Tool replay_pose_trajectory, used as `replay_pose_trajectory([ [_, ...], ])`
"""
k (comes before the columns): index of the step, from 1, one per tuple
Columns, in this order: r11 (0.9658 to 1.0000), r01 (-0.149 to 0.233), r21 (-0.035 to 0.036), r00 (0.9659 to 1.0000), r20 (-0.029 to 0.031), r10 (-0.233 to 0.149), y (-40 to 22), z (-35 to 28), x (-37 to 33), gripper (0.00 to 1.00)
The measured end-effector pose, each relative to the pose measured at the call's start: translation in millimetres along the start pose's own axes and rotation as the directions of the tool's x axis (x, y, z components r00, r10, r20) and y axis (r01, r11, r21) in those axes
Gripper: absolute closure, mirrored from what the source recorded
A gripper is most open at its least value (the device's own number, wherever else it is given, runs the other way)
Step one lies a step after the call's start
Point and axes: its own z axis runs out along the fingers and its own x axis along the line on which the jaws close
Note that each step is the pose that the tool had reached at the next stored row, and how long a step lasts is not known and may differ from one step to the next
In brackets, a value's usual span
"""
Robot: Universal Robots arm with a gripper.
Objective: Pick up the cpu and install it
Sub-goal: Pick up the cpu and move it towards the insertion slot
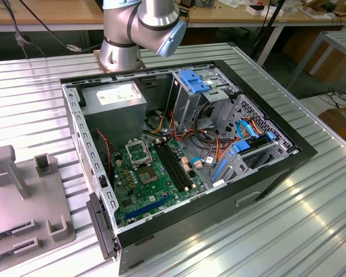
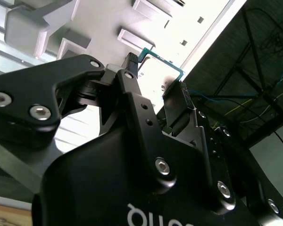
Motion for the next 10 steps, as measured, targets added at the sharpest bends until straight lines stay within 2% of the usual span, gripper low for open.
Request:
replay_pose_trajectory([
  [6, 1.0, 0.0, -0.0002, 1.0, -0.0022, 0.0, 0.0, -4.7, 0.0, 0.53],
  [10, 1.0, 0.0, -0.0005, 1.0, -0.0028, 0.0, 0.0, -5.0, -0.1, 0.53],
])
